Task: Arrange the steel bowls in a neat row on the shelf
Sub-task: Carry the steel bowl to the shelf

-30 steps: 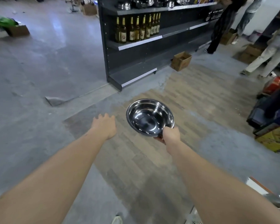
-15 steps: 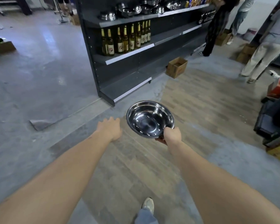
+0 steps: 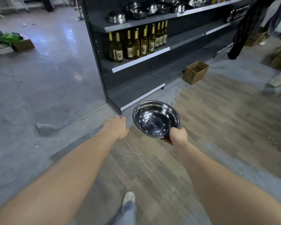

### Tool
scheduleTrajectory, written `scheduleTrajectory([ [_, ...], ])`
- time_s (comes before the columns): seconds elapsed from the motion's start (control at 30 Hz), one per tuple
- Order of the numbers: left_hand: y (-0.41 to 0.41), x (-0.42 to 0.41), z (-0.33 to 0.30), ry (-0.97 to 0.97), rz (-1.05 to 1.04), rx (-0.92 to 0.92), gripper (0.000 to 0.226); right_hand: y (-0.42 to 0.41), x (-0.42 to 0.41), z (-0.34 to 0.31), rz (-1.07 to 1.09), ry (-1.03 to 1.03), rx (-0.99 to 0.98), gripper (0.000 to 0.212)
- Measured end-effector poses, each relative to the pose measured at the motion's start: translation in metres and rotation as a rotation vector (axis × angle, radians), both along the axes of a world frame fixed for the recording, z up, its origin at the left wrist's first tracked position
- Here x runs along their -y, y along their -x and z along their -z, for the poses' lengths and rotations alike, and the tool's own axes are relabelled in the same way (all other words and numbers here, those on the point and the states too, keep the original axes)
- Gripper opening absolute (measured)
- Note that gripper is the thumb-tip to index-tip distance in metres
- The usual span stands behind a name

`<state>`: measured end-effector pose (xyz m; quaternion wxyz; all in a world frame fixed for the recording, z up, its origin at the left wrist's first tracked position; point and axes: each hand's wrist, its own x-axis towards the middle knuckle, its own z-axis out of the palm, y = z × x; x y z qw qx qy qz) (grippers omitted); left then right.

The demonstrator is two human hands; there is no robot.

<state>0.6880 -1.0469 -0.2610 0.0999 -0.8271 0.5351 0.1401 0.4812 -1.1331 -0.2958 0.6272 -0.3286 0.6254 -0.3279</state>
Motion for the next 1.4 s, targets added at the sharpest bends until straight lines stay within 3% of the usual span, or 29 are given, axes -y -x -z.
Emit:
scheduleTrajectory([
  [0.3, -0.07, 0.171, 0.01, 0.042, -0.044, -0.011, 0.052, -0.057, 0.166, 0.003, -0.025, 0.012, -0.083, 0.049],
  [0.67, -0.151, 0.372, -0.011, 0.019, -0.046, -0.028, 0.053, -0.128, 0.354, -0.031, -0.014, 0.035, -0.104, 0.023],
  [0.9, -0.182, 0.464, -0.012, 0.001, -0.058, -0.021, 0.054, -0.162, 0.458, -0.026, -0.049, 0.012, -0.099, 0.047],
  [1.23, -0.222, 0.615, -0.023, 0.008, -0.189, 0.023, 0.054, -0.218, 0.633, -0.036, -0.149, 0.042, 0.004, 0.025],
  [1.4, -0.24, 0.674, -0.046, 0.105, -0.264, 0.044, 0.054, -0.248, 0.721, -0.052, -0.215, 0.065, -0.009, 0.045],
])
